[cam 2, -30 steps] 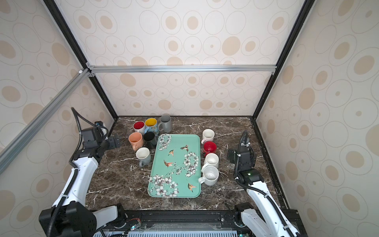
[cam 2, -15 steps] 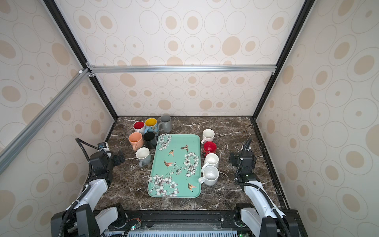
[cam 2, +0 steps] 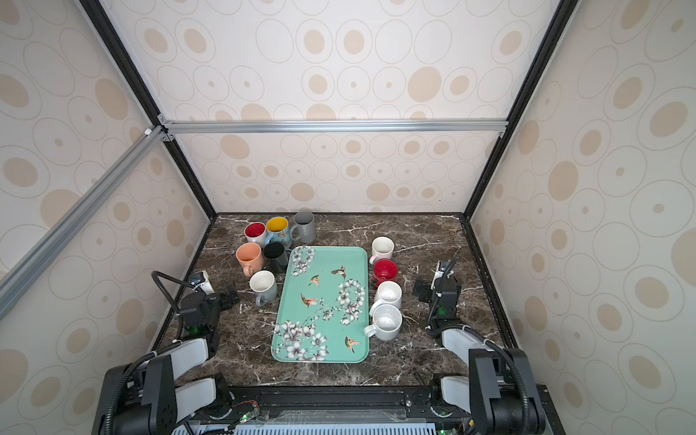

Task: Turn the mug right side up
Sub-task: Reset both arms

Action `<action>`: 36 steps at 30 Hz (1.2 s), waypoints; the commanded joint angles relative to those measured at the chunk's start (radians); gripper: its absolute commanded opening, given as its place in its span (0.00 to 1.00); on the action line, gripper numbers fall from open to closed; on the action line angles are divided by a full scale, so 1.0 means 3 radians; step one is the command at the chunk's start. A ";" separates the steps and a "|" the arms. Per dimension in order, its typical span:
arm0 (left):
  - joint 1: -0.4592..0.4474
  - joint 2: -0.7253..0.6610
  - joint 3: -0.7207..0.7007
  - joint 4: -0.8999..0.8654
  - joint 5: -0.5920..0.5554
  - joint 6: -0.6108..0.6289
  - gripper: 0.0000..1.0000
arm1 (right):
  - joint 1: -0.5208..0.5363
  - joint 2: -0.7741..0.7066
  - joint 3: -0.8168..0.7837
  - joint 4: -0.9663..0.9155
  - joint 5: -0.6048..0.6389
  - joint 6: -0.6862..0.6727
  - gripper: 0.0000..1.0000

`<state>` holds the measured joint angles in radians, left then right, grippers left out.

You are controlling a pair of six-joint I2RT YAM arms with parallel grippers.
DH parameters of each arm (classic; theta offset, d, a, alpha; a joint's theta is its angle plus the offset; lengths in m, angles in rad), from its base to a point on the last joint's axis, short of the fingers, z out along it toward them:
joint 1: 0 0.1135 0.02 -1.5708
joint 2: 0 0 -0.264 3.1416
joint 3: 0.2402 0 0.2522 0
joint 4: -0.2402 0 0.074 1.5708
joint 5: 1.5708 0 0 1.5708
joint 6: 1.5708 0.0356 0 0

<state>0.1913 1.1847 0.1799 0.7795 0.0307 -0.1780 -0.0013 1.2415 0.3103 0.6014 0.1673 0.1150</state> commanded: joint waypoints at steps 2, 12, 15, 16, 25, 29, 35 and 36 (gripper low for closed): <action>-0.0216 0.0119 0.0111 0.0233 -0.0163 0.0263 1.00 | -0.0019 0.0108 -0.0019 0.0415 -0.0134 -0.0038 1.00; -0.0379 0.0243 0.0264 0.0011 -0.0428 0.0236 1.00 | -0.0016 0.0286 0.0111 0.0436 -0.0235 -0.0110 1.00; -0.0381 0.0264 0.0270 0.0027 -0.0426 0.0211 1.00 | -0.0016 0.0410 0.0047 0.0707 -0.0244 -0.0160 1.00; -0.0385 0.0268 0.0277 0.0018 -0.0420 0.0205 1.00 | -0.0016 0.0464 0.0031 0.0792 -0.0241 -0.0163 1.00; -0.0393 0.0346 0.0405 -0.0239 -0.0434 0.0078 1.00 | -0.0016 0.0857 0.0099 0.1009 -0.0307 -0.0183 1.00; -0.0405 0.0353 0.0360 -0.0067 -0.0409 0.0024 1.00 | -0.0016 0.0939 0.0147 0.1003 -0.0367 -0.0212 1.00; -0.0404 0.0428 0.0142 0.0749 -0.0416 0.0102 1.00 | -0.0019 0.0938 0.0216 0.0871 -0.0389 -0.0231 1.00; -0.0405 0.0454 0.0101 0.0889 -0.0416 0.0105 1.00 | -0.0016 0.0936 0.0218 0.0868 -0.0386 -0.0232 1.00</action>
<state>0.0753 1.3022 0.2382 0.8734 -0.0879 -0.1493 -0.0013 1.5146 0.3561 0.8585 0.0605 0.0616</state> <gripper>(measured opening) 0.999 0.995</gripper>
